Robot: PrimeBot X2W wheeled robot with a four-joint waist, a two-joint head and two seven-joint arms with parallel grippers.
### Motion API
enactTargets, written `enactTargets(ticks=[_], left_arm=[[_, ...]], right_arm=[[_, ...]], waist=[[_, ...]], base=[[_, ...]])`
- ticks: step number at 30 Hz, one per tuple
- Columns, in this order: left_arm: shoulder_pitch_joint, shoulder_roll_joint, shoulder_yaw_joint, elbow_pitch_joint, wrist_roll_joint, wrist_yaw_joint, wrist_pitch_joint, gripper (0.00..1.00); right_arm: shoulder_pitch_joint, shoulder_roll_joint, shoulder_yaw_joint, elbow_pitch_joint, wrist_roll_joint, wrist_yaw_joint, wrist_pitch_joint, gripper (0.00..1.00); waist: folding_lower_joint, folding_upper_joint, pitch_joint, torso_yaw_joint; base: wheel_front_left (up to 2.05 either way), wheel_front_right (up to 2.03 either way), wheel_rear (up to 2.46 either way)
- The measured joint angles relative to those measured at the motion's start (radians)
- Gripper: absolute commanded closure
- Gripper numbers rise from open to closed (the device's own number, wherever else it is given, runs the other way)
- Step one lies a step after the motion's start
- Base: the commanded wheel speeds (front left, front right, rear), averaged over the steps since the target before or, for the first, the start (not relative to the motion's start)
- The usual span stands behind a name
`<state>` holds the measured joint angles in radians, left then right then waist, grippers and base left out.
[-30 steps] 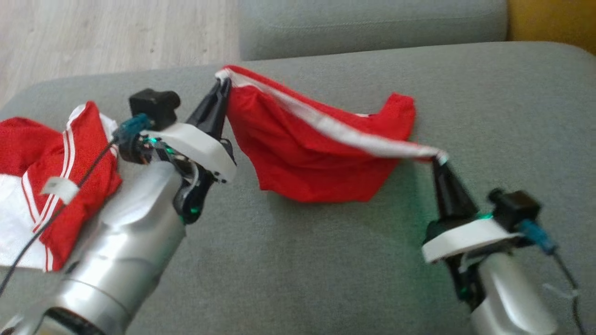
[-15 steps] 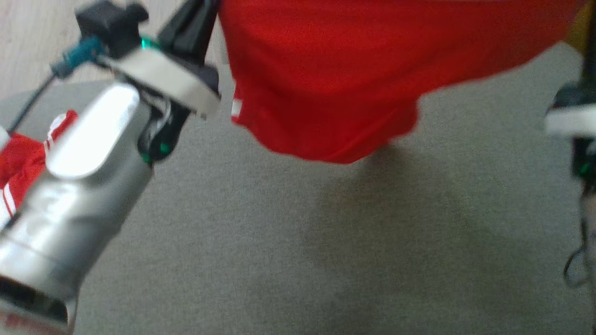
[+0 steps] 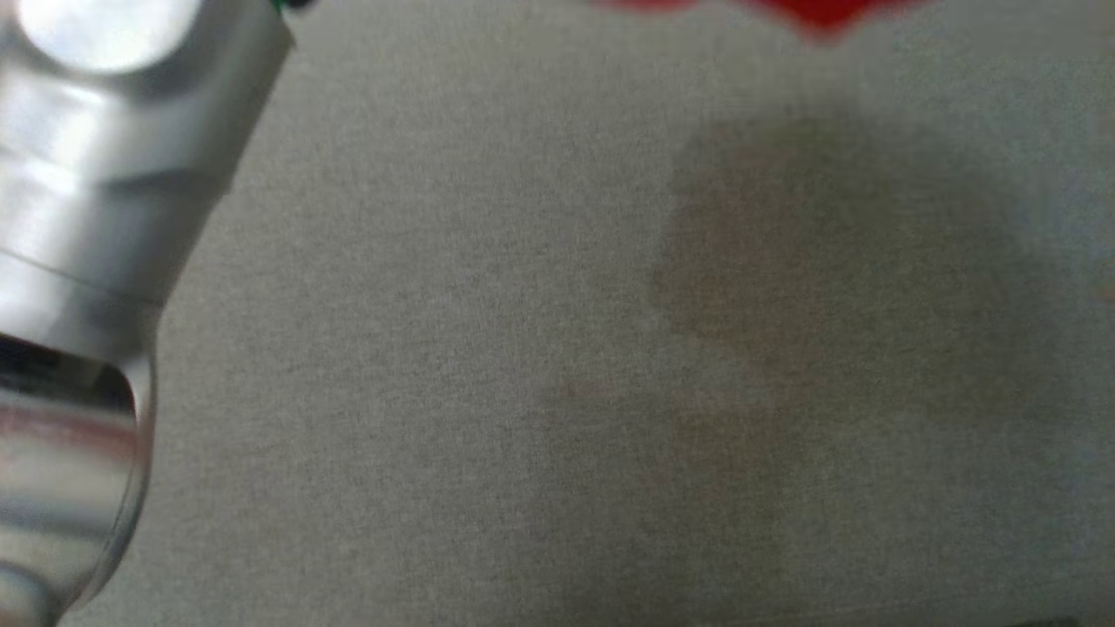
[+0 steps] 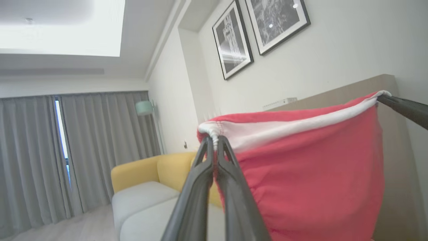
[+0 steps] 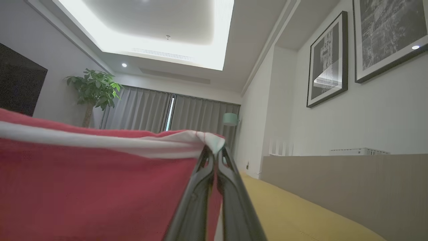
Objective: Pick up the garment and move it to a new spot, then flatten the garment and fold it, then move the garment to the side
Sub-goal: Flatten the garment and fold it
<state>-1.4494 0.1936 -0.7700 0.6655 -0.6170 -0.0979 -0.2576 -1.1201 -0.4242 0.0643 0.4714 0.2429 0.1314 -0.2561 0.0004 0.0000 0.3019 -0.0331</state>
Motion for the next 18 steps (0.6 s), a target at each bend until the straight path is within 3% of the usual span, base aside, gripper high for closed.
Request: enactTargets(ticks=[4, 7, 10, 18], left_arm=[[-0.006, -0.011, 0.108, -0.086, 0.107, 0.012, -0.001, 1.0], [0.079, -0.011, 0.134, -0.109, 0.159, -0.001, -0.003, 1.0], [0.288, -0.01, 0.145, -0.125, 0.209, -0.018, -0.003, 1.0], [0.636, -0.014, 0.166, -0.245, 0.259, -0.027, -0.002, 1.0]], right_arm=[[-0.045, -0.015, -0.006, -0.04, -0.007, 0.0, -0.001, 1.0], [-0.004, -0.015, 0.005, -0.06, -0.007, 0.0, -0.001, 1.0], [0.155, 0.006, 0.003, -0.109, -0.007, 0.0, -0.001, 1.0], [0.503, 0.046, -0.032, -0.197, 0.006, 0.0, 0.0, 1.0]], waist=[[-0.0001, 0.0, 0.056, 0.001], [-0.0001, 0.0, 0.08, 0.002], [-0.0003, 0.0, 0.087, 0.002], [-0.0005, 0.0, 0.039, 0.008]], base=[[0.0, 0.0, 0.0], [0.0, 0.0, 0.0], [0.0, 0.0, 0.0], [0.0, 0.0, 0.0]])
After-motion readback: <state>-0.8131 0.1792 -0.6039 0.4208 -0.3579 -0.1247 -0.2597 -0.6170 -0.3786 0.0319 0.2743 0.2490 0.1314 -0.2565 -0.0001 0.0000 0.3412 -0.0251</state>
